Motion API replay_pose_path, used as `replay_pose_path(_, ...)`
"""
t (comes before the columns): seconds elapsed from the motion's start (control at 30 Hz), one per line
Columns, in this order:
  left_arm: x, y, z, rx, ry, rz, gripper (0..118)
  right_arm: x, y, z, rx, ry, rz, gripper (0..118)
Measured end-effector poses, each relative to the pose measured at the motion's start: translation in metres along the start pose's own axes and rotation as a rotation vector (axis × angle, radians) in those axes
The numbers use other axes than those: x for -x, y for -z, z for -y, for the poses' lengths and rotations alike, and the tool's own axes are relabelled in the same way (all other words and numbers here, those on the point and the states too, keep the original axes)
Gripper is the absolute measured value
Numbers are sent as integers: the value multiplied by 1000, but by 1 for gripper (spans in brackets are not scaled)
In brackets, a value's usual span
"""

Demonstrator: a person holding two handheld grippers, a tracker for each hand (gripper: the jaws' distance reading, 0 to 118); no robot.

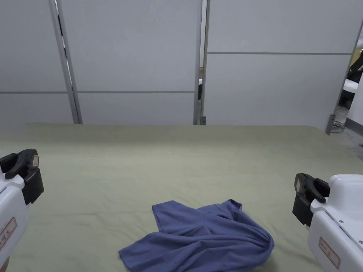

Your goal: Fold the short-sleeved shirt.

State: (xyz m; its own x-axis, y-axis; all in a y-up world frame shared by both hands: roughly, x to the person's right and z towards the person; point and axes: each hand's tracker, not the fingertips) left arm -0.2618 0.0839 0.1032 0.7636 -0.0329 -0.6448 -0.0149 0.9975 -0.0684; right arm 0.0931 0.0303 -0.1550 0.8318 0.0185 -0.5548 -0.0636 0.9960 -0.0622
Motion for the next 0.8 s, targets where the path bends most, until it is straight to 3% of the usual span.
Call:
replay_pose_path(0.4,-18,28,24,76,-53,90,0,8,1,-9,-14,-39,-19,4)
replay_pose_path(0.67,-38,112,80,433,-83,148,0,12,6,-7,-15,-15,-51,4)
replay_pose_path(0.8,-68,157,130,608,-4,129,0,15,11,-2,-6,-17,-69,4)
